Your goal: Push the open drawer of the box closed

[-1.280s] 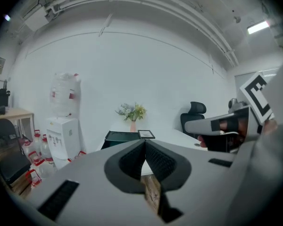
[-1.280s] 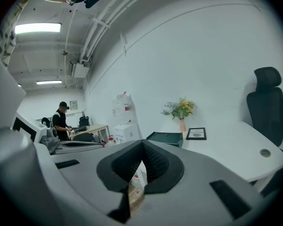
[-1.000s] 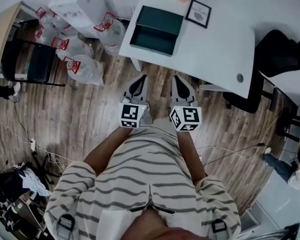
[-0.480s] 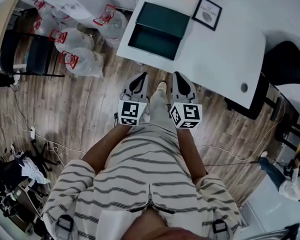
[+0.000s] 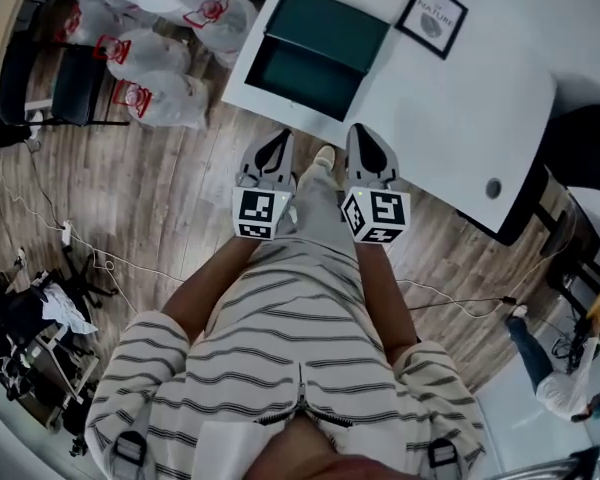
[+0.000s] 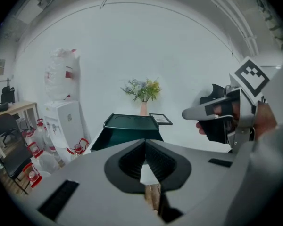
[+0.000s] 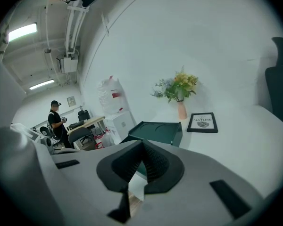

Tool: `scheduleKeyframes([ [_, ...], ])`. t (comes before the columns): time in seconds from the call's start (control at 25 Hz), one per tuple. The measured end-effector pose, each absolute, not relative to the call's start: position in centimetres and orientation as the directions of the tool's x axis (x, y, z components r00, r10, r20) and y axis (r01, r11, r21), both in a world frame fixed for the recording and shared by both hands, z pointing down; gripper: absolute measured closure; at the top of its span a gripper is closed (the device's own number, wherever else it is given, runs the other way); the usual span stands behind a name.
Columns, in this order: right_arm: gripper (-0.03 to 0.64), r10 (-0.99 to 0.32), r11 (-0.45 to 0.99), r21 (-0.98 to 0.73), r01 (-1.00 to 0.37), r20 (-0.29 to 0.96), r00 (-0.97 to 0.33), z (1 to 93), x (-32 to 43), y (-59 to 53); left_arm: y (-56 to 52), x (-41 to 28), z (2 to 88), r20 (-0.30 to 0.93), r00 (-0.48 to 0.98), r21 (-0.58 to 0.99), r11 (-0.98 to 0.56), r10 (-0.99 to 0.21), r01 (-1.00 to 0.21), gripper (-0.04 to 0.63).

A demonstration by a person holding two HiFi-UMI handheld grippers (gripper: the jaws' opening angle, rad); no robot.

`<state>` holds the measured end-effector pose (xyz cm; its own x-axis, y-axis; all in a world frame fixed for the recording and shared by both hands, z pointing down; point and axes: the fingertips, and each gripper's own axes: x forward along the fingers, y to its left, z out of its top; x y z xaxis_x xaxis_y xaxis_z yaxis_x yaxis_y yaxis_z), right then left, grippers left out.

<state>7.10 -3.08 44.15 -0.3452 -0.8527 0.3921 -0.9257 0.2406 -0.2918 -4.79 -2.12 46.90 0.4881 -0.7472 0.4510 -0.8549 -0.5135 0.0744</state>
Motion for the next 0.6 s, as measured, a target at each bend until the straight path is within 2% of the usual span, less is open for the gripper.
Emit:
scheduleKeyframes([
  [0.36,0.607,-0.823,0.242,-0.31,-0.919,0.437,-0.364,46.3,8.7,-6.0,-3.8,-4.5,49.4,0.494,0.426,0.053,-0.463,-0.758,-0.885,0.594],
  [0.6,0.607,-0.811,0.225,-0.322,-0.919,0.461,-0.36,47.7,9.0,-7.6,-4.1,-4.1,50.8,0.516,0.434,0.057,-0.476,-0.739,-0.878,0.594],
])
